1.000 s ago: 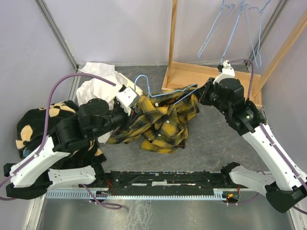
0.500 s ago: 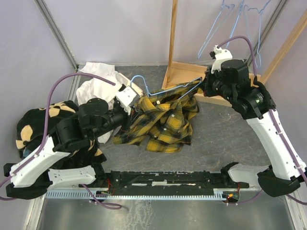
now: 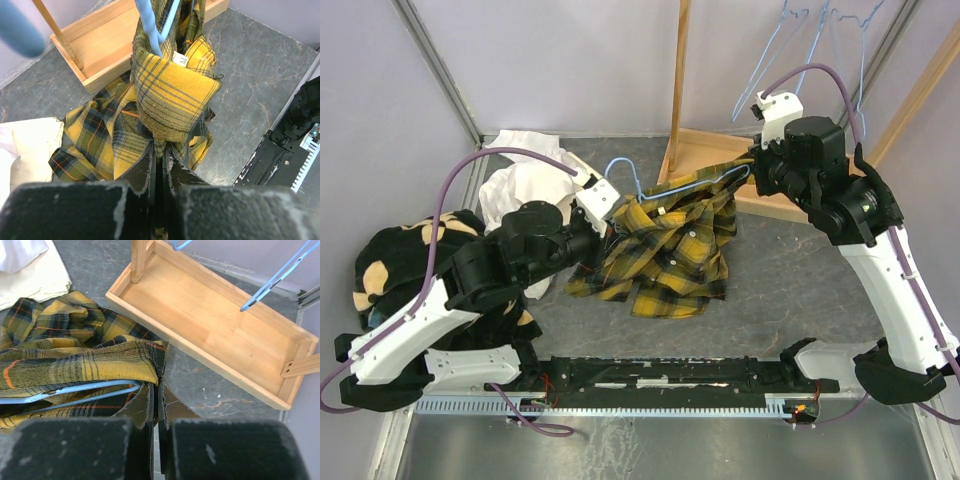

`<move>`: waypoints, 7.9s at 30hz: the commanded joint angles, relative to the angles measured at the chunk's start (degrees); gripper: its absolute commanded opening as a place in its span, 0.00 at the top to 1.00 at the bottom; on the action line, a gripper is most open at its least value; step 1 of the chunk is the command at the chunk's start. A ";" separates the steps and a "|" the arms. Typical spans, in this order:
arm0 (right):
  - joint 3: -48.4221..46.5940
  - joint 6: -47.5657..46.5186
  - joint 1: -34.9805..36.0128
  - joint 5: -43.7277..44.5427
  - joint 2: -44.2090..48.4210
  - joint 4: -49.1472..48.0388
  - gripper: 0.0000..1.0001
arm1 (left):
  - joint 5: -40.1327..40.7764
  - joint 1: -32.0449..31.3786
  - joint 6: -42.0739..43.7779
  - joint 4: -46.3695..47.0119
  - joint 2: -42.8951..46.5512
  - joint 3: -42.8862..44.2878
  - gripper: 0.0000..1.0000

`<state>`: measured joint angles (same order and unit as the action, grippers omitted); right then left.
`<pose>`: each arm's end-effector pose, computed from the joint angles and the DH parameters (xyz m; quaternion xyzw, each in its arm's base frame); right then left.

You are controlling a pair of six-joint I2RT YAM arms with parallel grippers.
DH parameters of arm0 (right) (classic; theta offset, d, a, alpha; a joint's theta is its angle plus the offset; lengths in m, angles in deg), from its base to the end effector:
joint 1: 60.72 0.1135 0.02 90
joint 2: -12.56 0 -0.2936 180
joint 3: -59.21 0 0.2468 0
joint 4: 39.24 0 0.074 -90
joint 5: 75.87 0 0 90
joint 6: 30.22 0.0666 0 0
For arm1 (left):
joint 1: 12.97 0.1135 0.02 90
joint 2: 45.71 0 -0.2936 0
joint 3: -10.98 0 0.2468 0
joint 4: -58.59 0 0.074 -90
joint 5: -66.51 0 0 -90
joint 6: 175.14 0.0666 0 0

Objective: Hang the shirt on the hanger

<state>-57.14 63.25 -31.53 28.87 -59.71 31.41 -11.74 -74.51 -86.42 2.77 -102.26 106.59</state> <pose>0.2105 0.0982 0.5029 -0.1220 0.8375 0.0419 0.5310 0.0992 -0.1545 0.4738 0.3480 0.7212 -0.2391 0.5492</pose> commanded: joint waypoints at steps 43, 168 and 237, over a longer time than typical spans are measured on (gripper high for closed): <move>24.91 28.26 -1.44 -44.77 13.55 -26.40 1.00 | 14.07 0.01 8.32 -1.03 -8.32 25.12 0.97; -0.66 -17.44 22.51 -47.54 8.57 9.36 0.54 | -34.34 0.03 11.84 0.73 0.58 11.82 0.97; 5.37 -8.90 22.49 -36.20 15.20 -0.18 1.00 | -27.92 0.01 10.61 -0.24 6.76 7.75 0.54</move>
<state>-48.42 55.40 -8.91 -13.59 -46.01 32.65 -41.53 -74.18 -74.36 0.49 -97.87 114.31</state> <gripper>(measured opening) 0.028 0.442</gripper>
